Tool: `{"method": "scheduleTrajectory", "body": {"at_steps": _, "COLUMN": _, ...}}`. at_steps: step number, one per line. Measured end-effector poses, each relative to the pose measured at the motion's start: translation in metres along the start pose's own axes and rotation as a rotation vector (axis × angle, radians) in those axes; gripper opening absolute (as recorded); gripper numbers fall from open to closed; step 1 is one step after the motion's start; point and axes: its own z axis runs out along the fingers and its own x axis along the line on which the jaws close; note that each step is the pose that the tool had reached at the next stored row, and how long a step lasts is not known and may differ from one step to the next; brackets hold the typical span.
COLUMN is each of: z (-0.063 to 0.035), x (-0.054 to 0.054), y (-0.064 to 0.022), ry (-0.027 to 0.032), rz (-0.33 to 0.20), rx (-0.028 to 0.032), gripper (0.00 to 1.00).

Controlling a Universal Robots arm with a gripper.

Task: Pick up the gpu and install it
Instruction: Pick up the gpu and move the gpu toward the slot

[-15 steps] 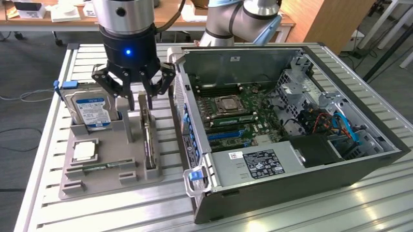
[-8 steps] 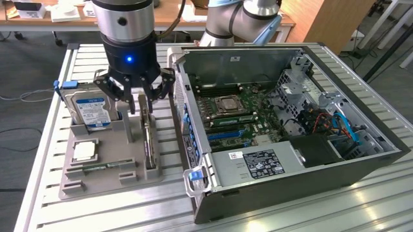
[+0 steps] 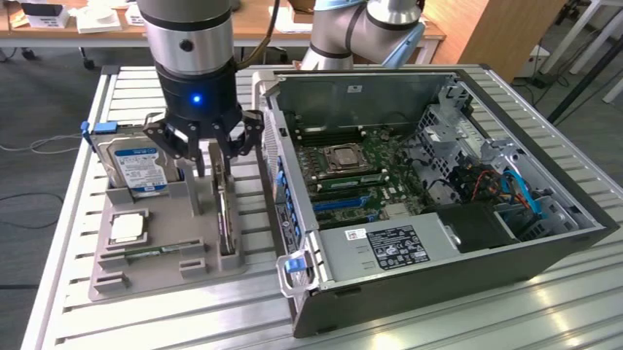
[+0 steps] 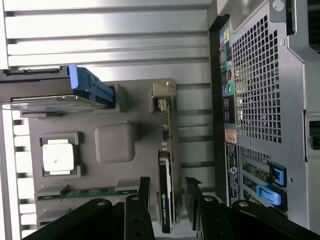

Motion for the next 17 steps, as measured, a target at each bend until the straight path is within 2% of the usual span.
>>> {"method": "scheduleTrajectory", "body": {"at_steps": 10, "z": 0.014, "x": 0.0, "y": -0.0006, "ry": 0.0, "rz": 0.0, "rx": -0.0001, "gripper": 0.42}}
{"method": "scheduleTrajectory", "body": {"at_steps": 17, "z": 0.0144, "x": 0.0, "y": -0.003, "ry": 0.0, "rz": 0.0, "rx": 0.0, "gripper": 0.42}}
